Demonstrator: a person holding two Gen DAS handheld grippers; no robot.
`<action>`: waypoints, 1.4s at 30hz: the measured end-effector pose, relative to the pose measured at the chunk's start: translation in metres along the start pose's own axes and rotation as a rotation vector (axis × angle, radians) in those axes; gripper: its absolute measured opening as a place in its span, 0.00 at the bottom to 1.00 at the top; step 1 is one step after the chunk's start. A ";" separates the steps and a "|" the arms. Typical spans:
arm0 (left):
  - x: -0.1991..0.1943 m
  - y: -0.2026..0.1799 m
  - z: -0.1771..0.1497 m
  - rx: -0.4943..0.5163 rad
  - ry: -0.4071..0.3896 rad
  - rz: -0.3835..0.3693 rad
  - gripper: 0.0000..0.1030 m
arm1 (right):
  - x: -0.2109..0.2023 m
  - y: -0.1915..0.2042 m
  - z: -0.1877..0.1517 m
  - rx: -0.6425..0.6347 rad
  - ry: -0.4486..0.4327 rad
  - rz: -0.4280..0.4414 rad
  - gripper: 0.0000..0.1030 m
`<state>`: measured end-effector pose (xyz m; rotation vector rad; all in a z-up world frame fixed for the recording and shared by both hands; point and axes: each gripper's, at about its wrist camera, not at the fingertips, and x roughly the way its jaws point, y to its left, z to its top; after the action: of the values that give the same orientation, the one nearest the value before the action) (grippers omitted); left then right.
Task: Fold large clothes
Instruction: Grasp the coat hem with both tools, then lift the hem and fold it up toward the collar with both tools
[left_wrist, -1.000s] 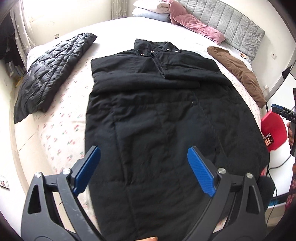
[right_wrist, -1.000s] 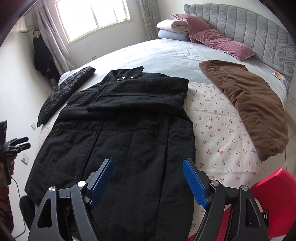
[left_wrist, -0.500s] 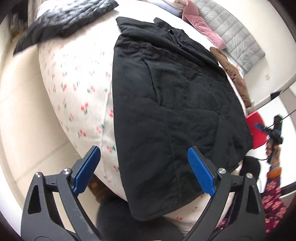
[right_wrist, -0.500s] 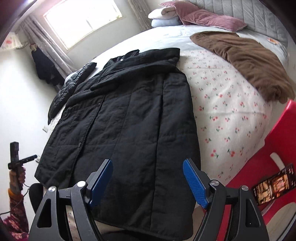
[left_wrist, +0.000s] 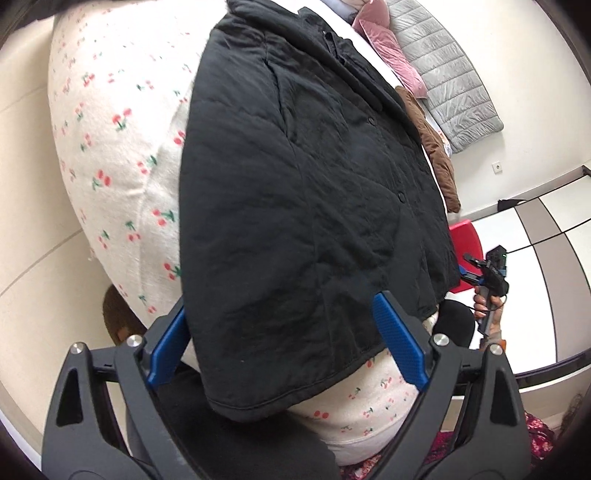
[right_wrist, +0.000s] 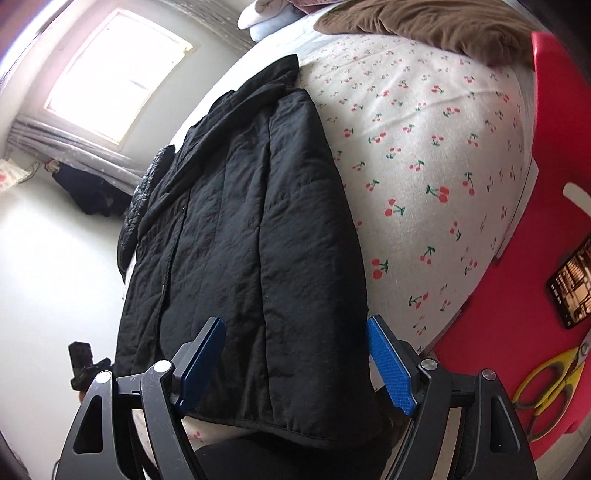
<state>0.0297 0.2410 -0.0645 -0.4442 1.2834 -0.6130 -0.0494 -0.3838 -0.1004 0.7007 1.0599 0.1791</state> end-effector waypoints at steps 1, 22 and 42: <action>0.002 -0.001 0.000 -0.003 0.013 0.001 0.86 | 0.004 -0.001 -0.002 0.006 0.013 0.010 0.77; -0.010 -0.031 -0.010 0.024 -0.078 -0.050 0.11 | -0.002 0.061 -0.019 -0.061 0.001 0.117 0.08; -0.111 -0.120 0.145 0.168 -0.511 -0.107 0.10 | -0.087 0.176 0.126 -0.150 -0.472 0.267 0.06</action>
<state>0.1311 0.2169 0.1277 -0.4934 0.7208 -0.6400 0.0472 -0.3438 0.1082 0.7028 0.4948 0.3030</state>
